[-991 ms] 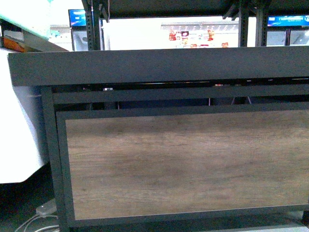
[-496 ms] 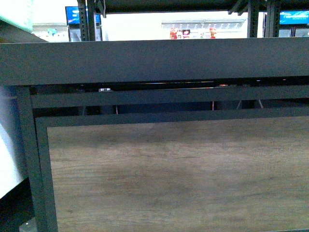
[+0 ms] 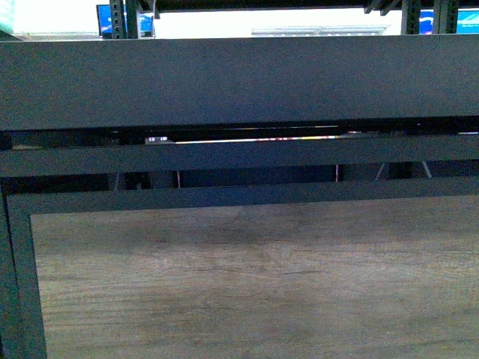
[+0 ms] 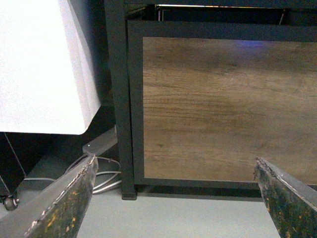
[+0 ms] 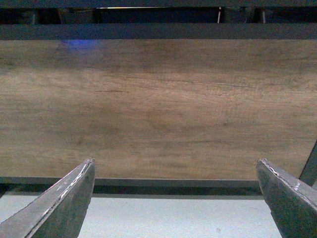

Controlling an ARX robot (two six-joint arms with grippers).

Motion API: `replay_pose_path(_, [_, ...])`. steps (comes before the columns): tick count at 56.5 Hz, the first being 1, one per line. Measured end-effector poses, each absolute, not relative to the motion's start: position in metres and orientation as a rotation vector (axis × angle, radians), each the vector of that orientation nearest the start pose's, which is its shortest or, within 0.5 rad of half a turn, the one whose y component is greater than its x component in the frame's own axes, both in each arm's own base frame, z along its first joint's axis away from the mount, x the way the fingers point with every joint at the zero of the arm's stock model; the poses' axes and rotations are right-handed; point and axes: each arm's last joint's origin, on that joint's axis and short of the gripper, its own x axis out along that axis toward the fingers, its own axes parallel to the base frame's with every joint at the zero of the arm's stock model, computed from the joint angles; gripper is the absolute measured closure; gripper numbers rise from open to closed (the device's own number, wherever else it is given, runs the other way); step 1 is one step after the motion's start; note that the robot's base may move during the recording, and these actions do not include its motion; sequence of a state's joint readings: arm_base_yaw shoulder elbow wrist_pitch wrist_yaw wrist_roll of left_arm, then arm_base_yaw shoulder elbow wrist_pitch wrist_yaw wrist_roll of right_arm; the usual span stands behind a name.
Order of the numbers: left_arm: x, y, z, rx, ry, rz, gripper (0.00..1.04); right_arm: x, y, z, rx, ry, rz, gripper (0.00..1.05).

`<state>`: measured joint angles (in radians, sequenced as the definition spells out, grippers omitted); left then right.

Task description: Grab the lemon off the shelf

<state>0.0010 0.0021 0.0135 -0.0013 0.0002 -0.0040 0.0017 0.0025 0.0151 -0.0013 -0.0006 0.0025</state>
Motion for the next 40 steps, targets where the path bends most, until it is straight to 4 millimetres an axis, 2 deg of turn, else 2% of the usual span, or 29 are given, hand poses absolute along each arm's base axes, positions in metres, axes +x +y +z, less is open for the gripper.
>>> replay_pose_path(40, [0.097,0.0001,0.1678,-0.004,-0.01,0.001,0.08,0.0969,0.0002,0.1683,0.002,-0.011,0.002,0.07])
